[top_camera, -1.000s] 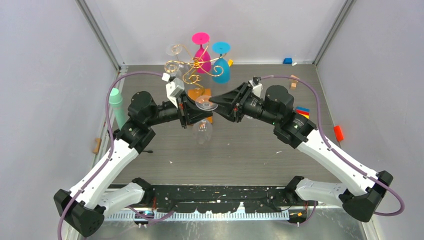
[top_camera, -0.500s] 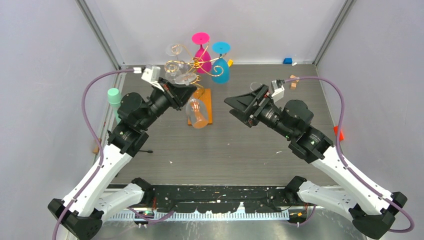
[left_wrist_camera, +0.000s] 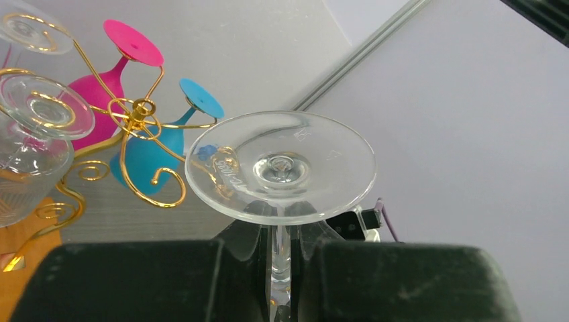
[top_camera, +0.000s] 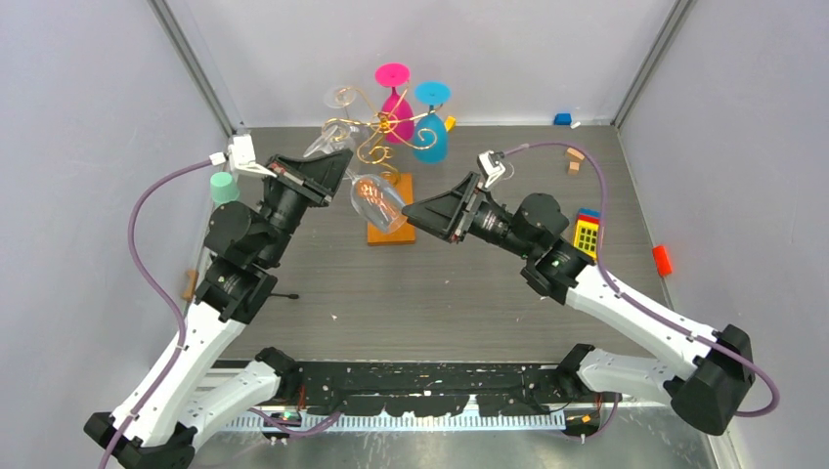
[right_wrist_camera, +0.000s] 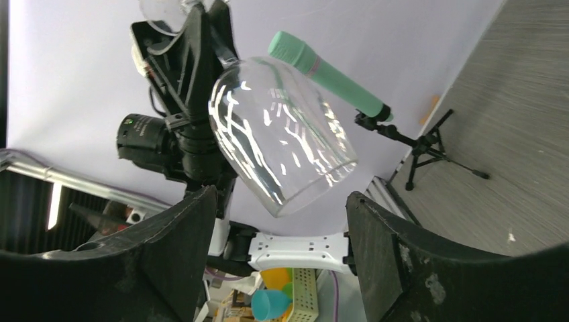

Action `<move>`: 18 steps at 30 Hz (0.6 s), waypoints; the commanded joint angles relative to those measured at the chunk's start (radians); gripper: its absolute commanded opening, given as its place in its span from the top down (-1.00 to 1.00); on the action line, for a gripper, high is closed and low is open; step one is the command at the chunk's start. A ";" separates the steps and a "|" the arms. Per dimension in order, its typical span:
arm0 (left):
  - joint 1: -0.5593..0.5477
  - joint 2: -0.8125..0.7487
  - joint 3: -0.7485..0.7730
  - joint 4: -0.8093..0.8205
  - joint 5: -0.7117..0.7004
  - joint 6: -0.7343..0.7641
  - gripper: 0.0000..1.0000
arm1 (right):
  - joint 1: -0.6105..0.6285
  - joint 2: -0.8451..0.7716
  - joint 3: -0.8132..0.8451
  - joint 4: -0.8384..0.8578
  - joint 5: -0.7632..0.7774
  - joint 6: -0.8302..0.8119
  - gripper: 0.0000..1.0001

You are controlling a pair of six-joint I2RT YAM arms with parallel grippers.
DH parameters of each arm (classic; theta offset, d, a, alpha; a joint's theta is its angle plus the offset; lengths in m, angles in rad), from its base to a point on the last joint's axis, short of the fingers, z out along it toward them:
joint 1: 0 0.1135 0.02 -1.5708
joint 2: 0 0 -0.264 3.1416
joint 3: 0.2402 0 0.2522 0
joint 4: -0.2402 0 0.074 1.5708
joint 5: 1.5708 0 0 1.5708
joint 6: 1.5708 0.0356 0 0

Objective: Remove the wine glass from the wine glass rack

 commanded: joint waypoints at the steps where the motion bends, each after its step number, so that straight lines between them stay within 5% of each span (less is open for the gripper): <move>1: 0.001 -0.027 -0.016 0.113 -0.044 -0.076 1.00 | 0.024 0.029 -0.002 0.316 -0.070 0.055 -0.48; 18: 0.001 -0.058 -0.117 0.312 -0.044 -0.130 1.00 | 0.059 0.233 0.004 0.786 0.000 0.350 0.12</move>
